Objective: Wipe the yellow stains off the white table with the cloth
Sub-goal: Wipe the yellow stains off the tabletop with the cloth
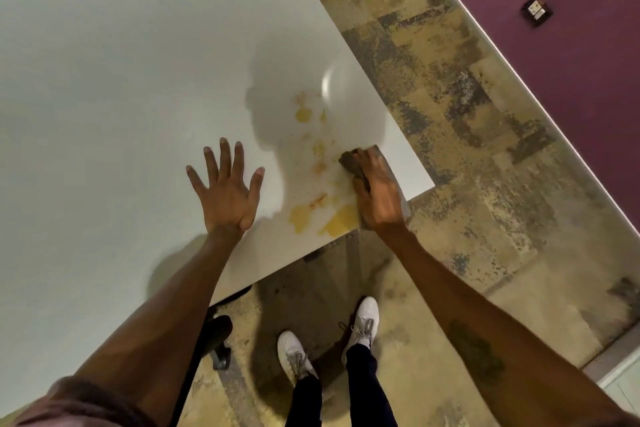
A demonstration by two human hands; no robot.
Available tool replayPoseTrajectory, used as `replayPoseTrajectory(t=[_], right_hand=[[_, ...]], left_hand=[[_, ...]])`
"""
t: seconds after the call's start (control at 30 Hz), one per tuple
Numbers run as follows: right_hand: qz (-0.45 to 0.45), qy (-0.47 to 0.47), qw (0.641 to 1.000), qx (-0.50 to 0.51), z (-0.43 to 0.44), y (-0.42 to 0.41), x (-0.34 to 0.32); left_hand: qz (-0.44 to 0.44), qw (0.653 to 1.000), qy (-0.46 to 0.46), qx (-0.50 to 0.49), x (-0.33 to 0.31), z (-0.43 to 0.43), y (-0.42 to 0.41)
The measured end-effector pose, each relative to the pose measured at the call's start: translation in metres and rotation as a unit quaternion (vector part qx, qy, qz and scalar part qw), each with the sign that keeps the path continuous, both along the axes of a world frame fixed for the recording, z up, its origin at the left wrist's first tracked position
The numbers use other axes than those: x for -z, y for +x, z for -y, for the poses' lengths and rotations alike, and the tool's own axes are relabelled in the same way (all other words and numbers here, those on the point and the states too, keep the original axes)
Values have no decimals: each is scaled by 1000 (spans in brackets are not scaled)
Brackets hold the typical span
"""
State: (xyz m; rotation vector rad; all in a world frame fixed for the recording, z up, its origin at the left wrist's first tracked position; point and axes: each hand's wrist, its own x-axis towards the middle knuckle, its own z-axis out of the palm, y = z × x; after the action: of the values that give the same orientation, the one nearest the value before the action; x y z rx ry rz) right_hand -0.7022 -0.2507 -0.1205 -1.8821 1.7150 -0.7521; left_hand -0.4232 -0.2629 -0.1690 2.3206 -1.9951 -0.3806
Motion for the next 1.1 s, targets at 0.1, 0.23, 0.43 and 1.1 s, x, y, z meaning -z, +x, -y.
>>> replayPoseTrajectory(t=[0.1, 0.23, 0.43, 1.1], right_hand=[[11, 8, 986, 165, 1, 34, -2], [-25, -45, 972, 230, 13, 50, 3], [-9, 4, 977, 215, 28, 55, 11], [6, -7, 993, 120, 182, 84, 17]], left_hand=[[-9, 1000, -9, 0, 3, 1, 0], [8, 1000, -20, 2, 8, 3, 0], [62, 997, -37, 16, 10, 2, -1], [54, 998, -7, -9, 0, 7, 0]])
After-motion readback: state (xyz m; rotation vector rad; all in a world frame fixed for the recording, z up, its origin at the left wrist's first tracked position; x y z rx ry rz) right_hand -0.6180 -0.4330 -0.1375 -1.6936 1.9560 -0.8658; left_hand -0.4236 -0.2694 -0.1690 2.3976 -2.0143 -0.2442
